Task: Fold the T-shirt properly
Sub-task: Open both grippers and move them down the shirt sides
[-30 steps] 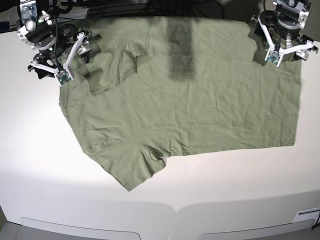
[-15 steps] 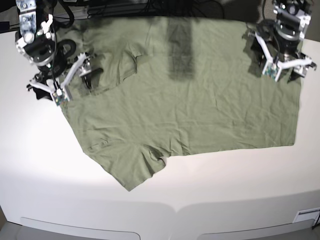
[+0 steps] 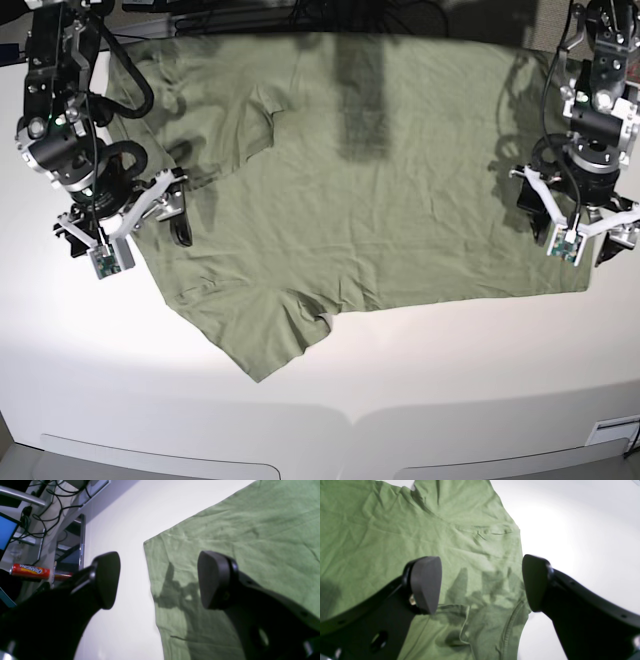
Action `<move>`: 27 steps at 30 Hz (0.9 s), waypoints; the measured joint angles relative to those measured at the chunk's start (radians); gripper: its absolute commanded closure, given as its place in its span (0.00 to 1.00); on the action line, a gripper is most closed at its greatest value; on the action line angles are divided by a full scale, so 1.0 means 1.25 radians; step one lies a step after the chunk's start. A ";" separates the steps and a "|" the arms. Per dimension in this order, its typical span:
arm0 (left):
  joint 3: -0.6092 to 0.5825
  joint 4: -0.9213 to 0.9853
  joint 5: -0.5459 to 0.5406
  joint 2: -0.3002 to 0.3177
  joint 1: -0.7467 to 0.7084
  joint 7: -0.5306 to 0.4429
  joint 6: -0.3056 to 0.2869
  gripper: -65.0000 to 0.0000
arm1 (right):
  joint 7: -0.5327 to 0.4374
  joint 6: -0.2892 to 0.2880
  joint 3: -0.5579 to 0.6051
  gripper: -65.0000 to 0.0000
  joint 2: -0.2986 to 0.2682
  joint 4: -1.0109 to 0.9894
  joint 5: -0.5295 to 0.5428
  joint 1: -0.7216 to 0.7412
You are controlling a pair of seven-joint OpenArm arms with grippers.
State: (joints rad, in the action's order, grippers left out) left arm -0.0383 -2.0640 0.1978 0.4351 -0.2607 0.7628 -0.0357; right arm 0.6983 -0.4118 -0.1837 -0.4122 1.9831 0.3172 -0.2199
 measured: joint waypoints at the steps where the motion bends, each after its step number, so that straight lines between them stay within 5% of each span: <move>1: 0.000 0.000 0.000 0.000 0.000 0.000 0.000 0.29 | 0.000 0.000 0.000 0.26 0.000 0.000 0.000 0.000; 11: -0.001 0.061 -0.034 0.000 0.078 -0.029 -0.018 0.30 | 0.031 0.000 0.000 0.26 0.024 0.000 0.010 0.042; 16: -0.002 0.262 -0.142 0.030 0.229 -0.027 -0.188 0.30 | 0.053 -0.026 0.000 0.26 0.060 0.000 0.064 0.083; 27: 0.002 1.110 -0.305 0.130 0.707 -0.154 -0.402 0.30 | 0.062 -0.034 0.000 0.26 0.078 0.000 0.064 0.101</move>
State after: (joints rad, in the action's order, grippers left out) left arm -0.0360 -0.6762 -0.1841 0.5980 0.6235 0.5701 -0.5385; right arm 0.7761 -0.4538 -0.1837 -0.3145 1.9831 0.3969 -0.0933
